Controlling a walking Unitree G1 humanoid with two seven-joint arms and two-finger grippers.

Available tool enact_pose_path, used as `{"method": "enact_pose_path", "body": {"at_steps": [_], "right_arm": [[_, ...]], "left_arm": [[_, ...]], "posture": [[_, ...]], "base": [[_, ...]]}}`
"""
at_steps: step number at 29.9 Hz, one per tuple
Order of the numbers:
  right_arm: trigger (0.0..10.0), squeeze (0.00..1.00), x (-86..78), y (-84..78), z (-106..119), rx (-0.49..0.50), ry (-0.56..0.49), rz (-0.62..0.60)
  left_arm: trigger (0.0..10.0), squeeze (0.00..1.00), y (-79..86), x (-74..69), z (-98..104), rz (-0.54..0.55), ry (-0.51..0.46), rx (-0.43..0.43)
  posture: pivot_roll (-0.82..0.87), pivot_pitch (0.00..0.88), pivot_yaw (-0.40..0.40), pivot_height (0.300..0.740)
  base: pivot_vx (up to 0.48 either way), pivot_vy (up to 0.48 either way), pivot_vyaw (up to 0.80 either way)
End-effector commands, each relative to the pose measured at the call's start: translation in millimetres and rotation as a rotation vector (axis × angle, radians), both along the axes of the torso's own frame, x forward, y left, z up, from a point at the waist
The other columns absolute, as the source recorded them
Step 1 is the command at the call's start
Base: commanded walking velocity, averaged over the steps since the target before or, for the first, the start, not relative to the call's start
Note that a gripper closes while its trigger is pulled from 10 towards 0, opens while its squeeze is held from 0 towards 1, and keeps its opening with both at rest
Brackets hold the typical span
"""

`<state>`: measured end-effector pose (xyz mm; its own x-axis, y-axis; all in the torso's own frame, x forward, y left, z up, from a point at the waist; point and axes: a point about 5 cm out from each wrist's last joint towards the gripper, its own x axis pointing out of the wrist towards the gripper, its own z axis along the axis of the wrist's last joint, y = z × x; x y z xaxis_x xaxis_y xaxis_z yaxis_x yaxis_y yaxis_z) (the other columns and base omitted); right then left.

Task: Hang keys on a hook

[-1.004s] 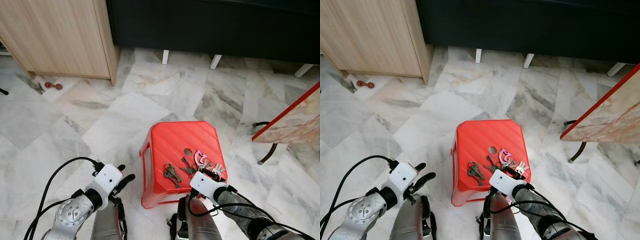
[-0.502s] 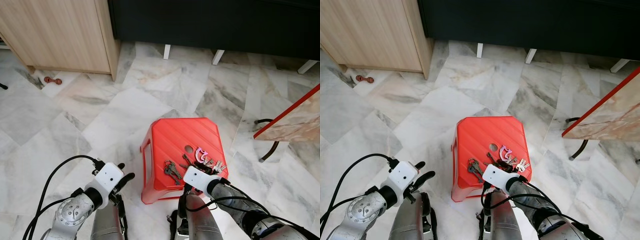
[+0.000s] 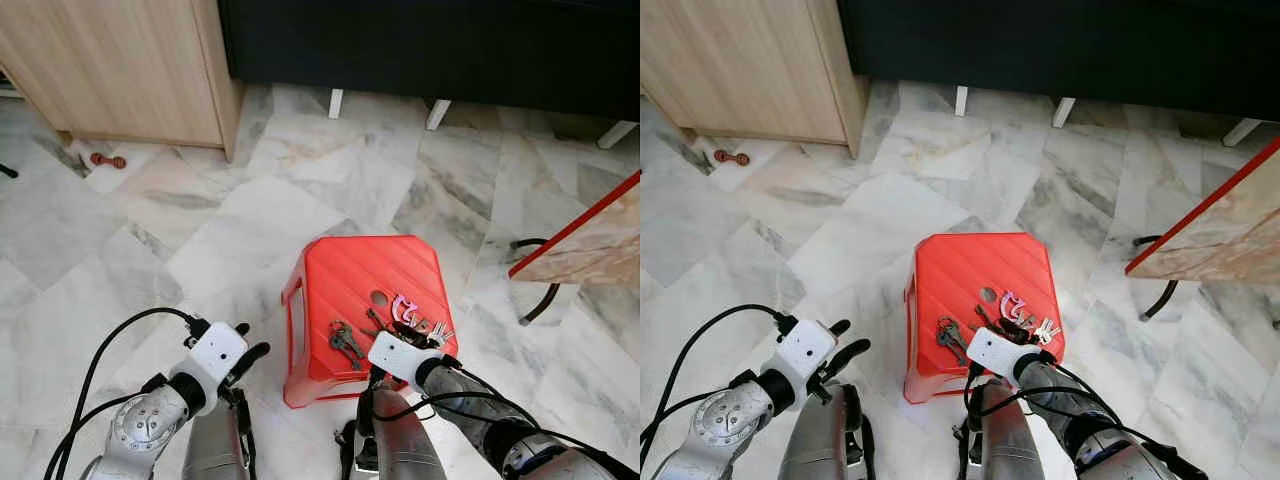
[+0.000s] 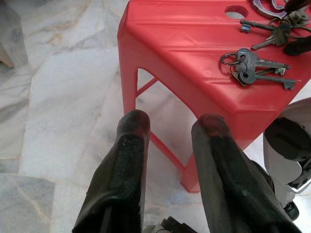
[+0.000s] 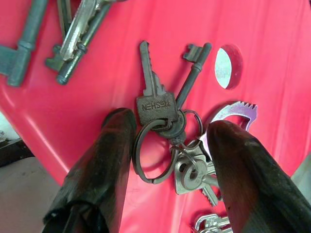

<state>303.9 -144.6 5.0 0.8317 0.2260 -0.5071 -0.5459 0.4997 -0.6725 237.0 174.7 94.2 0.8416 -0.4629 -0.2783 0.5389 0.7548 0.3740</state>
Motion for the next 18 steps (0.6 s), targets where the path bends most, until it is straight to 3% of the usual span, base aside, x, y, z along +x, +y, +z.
{"method": "enact_pose_path", "body": {"at_steps": [1,2,3,18], "right_arm": [[5.1,0.0,-10.5,-17.3,-11.4,-0.037,0.054,-0.057],[5.1,0.0,-10.5,-17.3,-11.5,-0.037,0.055,-0.057],[0.0,0.0,-10.5,-17.4,-11.5,-0.037,0.056,-0.057],[0.0,0.0,-12.5,-17.1,-14.0,-0.039,0.079,-0.059]], "left_arm": [[10.0,0.0,-0.3,-6.1,-6.1,0.004,0.036,0.003],[10.0,0.0,-0.2,-6.1,-6.0,0.004,0.036,0.004],[10.0,0.0,0.0,-6.3,-5.7,0.004,0.036,0.006],[10.0,0.0,3.6,-5.7,-6.1,0.022,0.035,0.012]], "posture": [[0.05,0.358,-0.155,0.638],[0.05,0.358,-0.155,0.638],[0.05,0.361,-0.156,0.638],[0.05,0.359,-0.158,0.638]], "base": [[0.0,0.0,0.0],[0.0,0.0,0.0],[0.0,0.0,0.0],[0.0,0.0,0.0]]}}
